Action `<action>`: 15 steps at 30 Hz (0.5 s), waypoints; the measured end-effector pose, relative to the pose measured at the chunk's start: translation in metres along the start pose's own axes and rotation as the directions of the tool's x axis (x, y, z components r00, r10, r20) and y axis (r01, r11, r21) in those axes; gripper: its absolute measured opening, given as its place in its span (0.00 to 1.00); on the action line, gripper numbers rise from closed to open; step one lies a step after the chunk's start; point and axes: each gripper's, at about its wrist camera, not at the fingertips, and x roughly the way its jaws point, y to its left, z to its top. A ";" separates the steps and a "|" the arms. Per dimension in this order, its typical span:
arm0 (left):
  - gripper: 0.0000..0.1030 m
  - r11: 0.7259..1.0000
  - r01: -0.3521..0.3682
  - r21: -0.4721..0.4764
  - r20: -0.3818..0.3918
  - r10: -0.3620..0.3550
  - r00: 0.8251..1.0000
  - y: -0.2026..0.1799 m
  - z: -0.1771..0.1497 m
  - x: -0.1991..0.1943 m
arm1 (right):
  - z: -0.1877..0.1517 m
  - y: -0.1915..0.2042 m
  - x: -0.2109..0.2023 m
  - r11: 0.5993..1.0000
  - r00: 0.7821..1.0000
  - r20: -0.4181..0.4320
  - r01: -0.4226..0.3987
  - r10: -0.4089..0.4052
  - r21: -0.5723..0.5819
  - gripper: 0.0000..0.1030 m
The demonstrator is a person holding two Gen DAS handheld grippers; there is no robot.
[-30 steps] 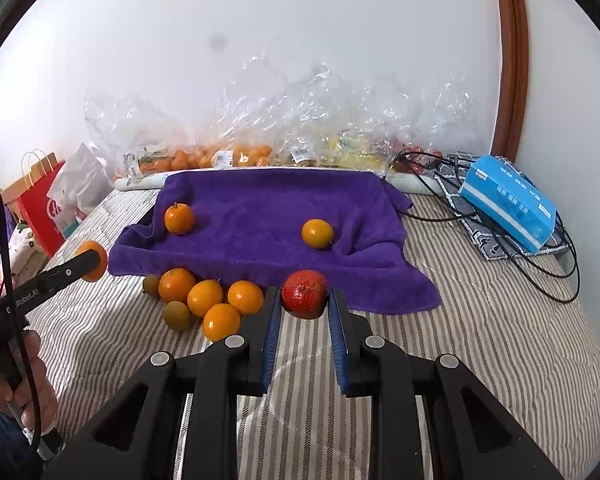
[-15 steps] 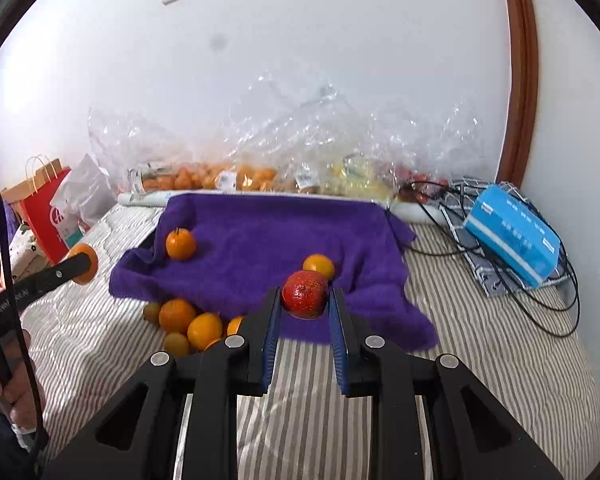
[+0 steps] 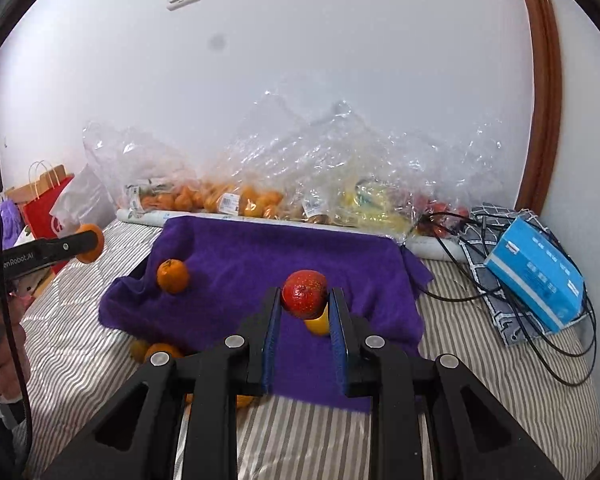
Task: Organize fruits
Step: 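Carry the red fruit onto the towel with the right gripper while the left lowers the mandarin there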
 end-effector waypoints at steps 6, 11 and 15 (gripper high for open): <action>0.38 0.999 0.005 0.040 -0.042 -0.003 0.999 -0.017 -0.008 0.040 | -0.005 -0.013 0.031 1.000 0.999 -0.032 0.016 -0.016 0.003 0.23; 0.38 0.996 -0.048 0.077 -0.068 0.053 0.996 -0.014 -0.024 0.057 | -0.017 -0.028 0.055 0.999 0.996 -0.088 0.013 -0.009 0.051 0.23; 0.38 0.995 -0.054 0.080 -0.091 0.061 0.994 -0.011 -0.027 0.064 | -0.021 -0.031 0.060 0.999 0.995 -0.102 0.028 -0.024 0.036 0.23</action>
